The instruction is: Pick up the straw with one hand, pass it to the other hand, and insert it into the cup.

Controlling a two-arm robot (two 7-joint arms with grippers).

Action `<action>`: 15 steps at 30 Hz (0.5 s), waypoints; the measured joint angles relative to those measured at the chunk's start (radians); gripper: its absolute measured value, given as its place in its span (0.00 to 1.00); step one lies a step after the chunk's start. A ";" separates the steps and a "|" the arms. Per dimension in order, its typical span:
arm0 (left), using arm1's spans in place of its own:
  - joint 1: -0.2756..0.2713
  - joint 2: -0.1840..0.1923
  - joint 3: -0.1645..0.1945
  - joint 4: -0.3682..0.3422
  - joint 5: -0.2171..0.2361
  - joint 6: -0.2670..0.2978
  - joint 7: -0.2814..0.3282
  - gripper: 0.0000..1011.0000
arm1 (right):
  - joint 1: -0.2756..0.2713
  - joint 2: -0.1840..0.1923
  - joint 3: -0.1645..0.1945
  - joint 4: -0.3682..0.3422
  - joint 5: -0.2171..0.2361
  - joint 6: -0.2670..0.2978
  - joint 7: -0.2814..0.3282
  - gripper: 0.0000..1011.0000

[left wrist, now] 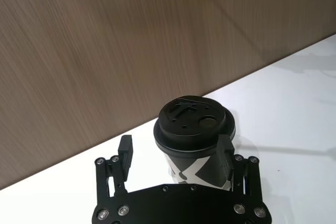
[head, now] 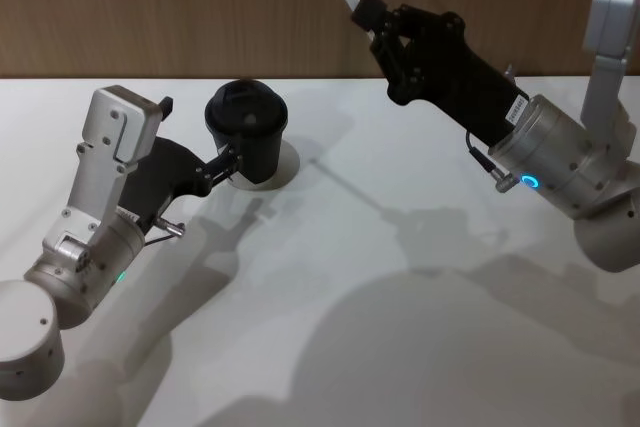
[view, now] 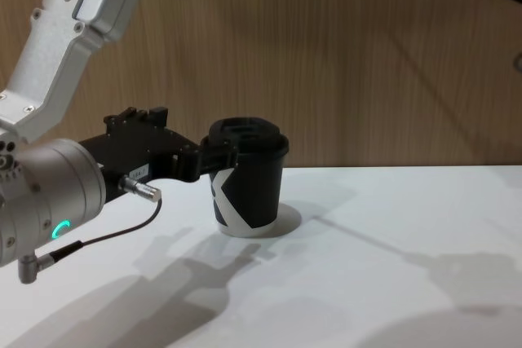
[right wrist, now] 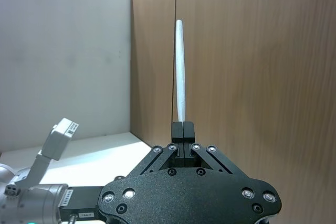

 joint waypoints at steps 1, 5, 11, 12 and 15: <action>0.000 0.000 0.000 0.000 0.000 0.000 0.000 0.99 | 0.000 0.000 -0.002 0.000 0.002 0.000 0.002 0.00; 0.000 0.000 0.000 0.000 0.000 0.000 0.000 0.99 | 0.001 0.001 -0.007 0.000 0.011 0.000 0.011 0.00; 0.000 0.000 0.000 0.000 0.000 0.000 0.000 0.99 | 0.005 0.000 -0.018 0.004 0.026 -0.002 0.025 0.00; 0.000 0.000 0.000 0.000 0.000 0.000 0.000 0.99 | 0.006 0.000 -0.020 0.005 0.028 -0.002 0.026 0.00; 0.000 0.000 -0.001 0.000 0.000 0.000 -0.001 0.99 | 0.008 -0.001 -0.024 0.008 0.034 -0.003 0.032 0.00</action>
